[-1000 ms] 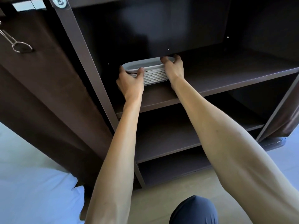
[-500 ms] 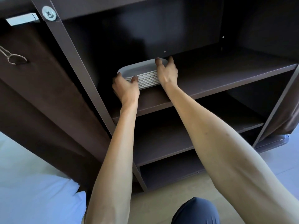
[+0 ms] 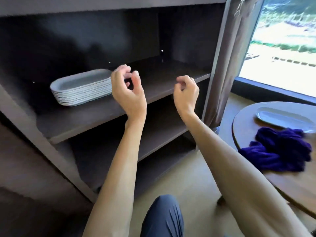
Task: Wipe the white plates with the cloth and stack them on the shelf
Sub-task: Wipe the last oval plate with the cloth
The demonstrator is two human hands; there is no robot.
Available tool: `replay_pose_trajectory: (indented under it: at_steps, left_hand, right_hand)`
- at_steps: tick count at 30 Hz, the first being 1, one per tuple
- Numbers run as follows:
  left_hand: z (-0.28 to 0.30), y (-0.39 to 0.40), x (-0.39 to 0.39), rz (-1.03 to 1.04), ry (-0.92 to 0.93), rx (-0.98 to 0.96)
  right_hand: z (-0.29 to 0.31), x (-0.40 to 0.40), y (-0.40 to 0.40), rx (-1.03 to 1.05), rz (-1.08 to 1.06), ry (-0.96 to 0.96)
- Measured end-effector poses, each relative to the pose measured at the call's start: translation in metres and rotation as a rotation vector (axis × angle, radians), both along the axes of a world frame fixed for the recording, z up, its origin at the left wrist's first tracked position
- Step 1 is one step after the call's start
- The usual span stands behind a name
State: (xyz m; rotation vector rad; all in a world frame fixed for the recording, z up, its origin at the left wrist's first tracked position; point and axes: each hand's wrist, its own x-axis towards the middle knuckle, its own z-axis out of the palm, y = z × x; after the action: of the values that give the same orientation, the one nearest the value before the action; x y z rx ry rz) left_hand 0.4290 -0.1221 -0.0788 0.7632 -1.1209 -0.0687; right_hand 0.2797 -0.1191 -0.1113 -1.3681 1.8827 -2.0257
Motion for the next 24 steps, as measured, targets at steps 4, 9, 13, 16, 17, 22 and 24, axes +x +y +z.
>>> replay_pose_trajectory:
  at_steps: [4, 9, 13, 16, 17, 22, 24]
  left_hand:
    - [-0.030, 0.035, -0.098, -0.366, -0.039, 0.194]
    - [-0.070, 0.080, -0.187, -0.639, -0.147, 0.386]
    - [-0.095, 0.103, -0.242, -0.749, -0.252, 0.575]
    - [-0.111, 0.113, -0.271, -0.768, -0.313, 0.666]
    - [-0.117, 0.115, -0.279, -0.754, -0.356, 0.690]
    - [-0.151, 0.127, -0.310, -0.691, -0.679, 0.787]
    - [-0.159, 0.132, -0.320, -0.622, -0.809, 0.766]
  right_hand:
    - [-0.037, -0.107, 0.071, 0.282, -0.327, 0.001]
    - [-0.087, -0.197, 0.159, 0.716, -0.605, 0.059]
    - [-0.132, -0.224, 0.211, 0.812, -0.722, 0.257]
    - [-0.139, -0.238, 0.215, 0.848, -0.773, 0.261]
    - [-0.138, -0.241, 0.214, 0.888, -0.771, 0.257]
    - [-0.141, -0.252, 0.209, 0.931, -0.794, 0.240]
    - [-0.139, -0.256, 0.207, 0.930, -0.803, 0.246]
